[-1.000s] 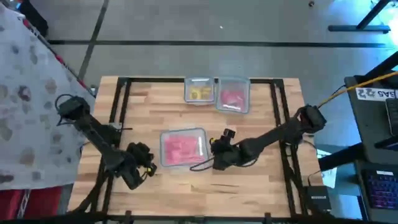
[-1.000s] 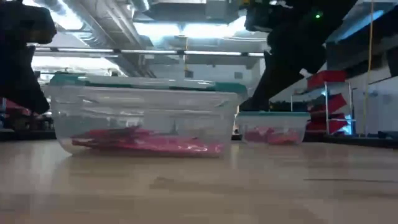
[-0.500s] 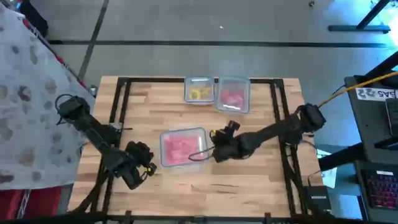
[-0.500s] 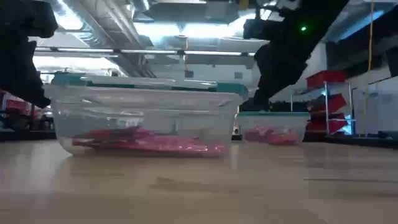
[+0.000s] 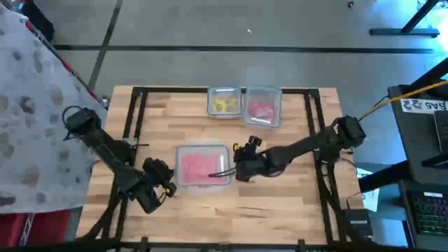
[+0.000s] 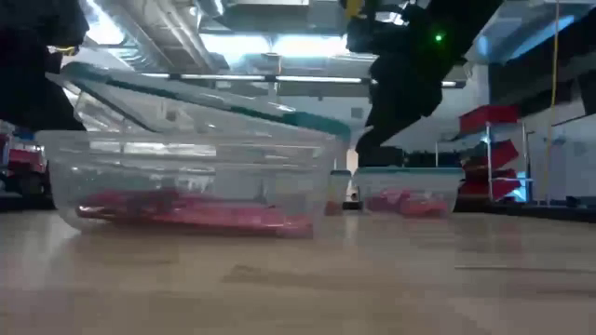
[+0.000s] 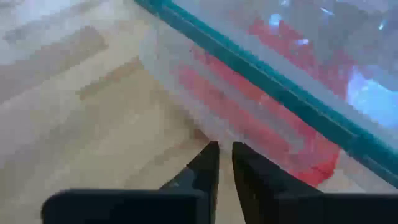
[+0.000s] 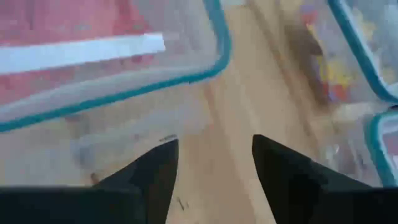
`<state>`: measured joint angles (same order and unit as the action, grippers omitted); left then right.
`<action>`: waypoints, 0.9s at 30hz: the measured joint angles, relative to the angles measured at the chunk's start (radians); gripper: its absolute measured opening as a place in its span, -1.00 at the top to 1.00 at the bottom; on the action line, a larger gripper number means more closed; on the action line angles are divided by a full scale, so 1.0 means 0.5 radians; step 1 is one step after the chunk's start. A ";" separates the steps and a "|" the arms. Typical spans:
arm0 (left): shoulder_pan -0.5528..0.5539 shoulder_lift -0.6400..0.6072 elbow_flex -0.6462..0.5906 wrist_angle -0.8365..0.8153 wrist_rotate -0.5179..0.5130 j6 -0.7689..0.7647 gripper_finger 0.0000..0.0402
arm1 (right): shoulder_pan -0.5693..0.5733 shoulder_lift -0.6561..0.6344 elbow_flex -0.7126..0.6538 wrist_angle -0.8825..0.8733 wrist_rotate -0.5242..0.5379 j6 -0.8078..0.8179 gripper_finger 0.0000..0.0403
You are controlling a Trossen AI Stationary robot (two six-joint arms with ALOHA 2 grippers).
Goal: Sort candy
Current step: Close the rectangular transparent bin
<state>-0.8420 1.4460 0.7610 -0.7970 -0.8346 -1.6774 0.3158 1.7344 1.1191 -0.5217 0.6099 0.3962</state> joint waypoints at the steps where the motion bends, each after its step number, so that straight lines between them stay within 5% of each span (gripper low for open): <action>1: 0.000 0.000 0.006 -0.012 0.028 0.012 0.85 | 0.014 0.000 0.000 0.000 0.012 0.008 0.04; 7: -0.006 -0.053 0.126 -0.386 0.360 -0.002 0.85 | 0.028 -0.011 0.001 -0.001 0.015 0.044 0.04; 12: -0.005 -0.069 0.240 -0.795 0.434 -0.150 0.85 | 0.044 -0.011 0.001 0.009 -0.062 0.053 0.04; 23: -0.005 -0.069 0.253 -0.824 0.443 -0.176 0.85 | 0.240 -0.011 0.108 -0.018 -0.106 -0.031 0.04; 27: -0.005 -0.069 0.253 -0.824 0.420 -0.177 0.85 | 0.279 -0.011 0.229 -0.131 0.056 -0.064 0.04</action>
<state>-0.8444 1.4117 0.8875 -1.2091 -0.6245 -1.7661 0.4552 1.7290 1.2338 -0.5873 0.6380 0.3642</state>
